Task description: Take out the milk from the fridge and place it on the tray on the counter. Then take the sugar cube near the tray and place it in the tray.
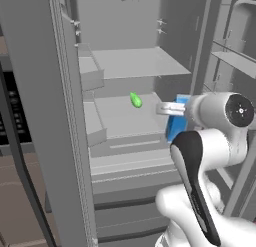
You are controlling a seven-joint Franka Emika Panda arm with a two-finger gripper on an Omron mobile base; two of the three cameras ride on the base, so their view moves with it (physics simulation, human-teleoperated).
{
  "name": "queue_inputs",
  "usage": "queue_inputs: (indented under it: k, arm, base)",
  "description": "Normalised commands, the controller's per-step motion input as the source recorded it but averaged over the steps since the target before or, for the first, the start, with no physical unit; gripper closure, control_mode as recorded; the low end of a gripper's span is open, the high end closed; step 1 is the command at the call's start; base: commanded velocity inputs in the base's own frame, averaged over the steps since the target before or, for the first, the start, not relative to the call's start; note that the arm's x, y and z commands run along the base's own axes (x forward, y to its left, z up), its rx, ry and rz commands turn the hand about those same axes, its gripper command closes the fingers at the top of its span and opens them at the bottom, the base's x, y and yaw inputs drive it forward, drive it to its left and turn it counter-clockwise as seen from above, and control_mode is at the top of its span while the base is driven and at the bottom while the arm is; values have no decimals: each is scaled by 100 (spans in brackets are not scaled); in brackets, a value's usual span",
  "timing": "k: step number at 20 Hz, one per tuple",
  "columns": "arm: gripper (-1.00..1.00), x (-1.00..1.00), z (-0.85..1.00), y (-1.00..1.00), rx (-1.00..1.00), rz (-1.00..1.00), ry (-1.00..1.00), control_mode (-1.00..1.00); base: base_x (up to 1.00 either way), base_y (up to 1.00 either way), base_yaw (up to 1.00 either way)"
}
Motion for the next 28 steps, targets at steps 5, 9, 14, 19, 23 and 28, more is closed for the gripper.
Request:
queue_inputs:
  k: [5,9,14,19,23,28]
  arm:
    - [100,-44,5,13,0,0,-15,-100]
    - [100,-25,6,0,0,1,-5,100]
    - [100,0,0,0,0,0,0,100]
    - [100,0,0,0,0,0,0,100]
    - [100,0,0,0,0,0,0,100]
    - [100,0,0,0,0,0,0,100]
  base:
    - [0,0,0]
    - [-75,0,6]
    - [-100,-1,15]
    - [-100,-1,12]
    - [-59,-50,-38]
    - [0,-50,-84]
